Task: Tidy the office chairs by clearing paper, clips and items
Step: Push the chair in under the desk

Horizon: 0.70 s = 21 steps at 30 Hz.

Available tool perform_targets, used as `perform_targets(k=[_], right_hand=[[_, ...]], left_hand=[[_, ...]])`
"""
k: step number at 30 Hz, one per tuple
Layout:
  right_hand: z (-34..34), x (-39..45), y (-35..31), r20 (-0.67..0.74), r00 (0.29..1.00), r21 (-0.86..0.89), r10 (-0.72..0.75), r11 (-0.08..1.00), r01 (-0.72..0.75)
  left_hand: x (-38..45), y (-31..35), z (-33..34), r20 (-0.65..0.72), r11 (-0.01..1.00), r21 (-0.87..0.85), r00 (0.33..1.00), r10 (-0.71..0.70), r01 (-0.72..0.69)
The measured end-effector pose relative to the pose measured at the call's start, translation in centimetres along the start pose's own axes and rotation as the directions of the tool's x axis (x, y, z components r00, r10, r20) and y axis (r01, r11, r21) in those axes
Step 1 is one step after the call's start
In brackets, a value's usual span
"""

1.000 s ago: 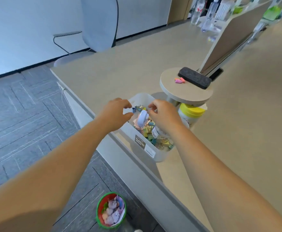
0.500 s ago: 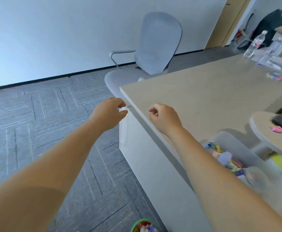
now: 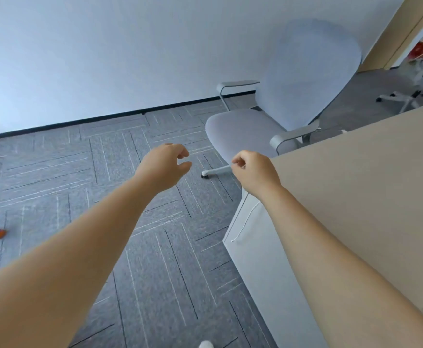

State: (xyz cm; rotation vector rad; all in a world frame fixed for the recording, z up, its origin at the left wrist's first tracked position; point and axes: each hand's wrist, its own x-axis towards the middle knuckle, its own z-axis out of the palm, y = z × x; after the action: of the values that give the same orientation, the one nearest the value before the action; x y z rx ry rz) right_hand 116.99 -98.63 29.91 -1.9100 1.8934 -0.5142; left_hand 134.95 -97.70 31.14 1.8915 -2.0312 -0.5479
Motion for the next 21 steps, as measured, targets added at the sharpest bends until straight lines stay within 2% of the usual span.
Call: perform_targets(k=[5, 16, 21], right_hand=[[0.4, 8.5, 0.3, -0.018, 0.999, -0.009, 0.03, 0.999, -0.031], [-1.5, 33.0, 0.4, 0.0, 0.997, 0.015, 0.075, 0.997, -0.075], [-0.8, 42.4, -0.6, -0.004, 0.992, 0.022, 0.123, 0.992, -0.123]], left_hand=[[8.4, -1.2, -0.2, 0.019, 1.0, 0.008, 1.0, 0.011, -0.012], [32.9, -1.2, -2.2, 0.047, 0.999, 0.032, 0.999, 0.02, -0.022], [42.8, -3.6, -3.0, 0.073, 0.999, 0.035, 0.997, 0.031, -0.034]])
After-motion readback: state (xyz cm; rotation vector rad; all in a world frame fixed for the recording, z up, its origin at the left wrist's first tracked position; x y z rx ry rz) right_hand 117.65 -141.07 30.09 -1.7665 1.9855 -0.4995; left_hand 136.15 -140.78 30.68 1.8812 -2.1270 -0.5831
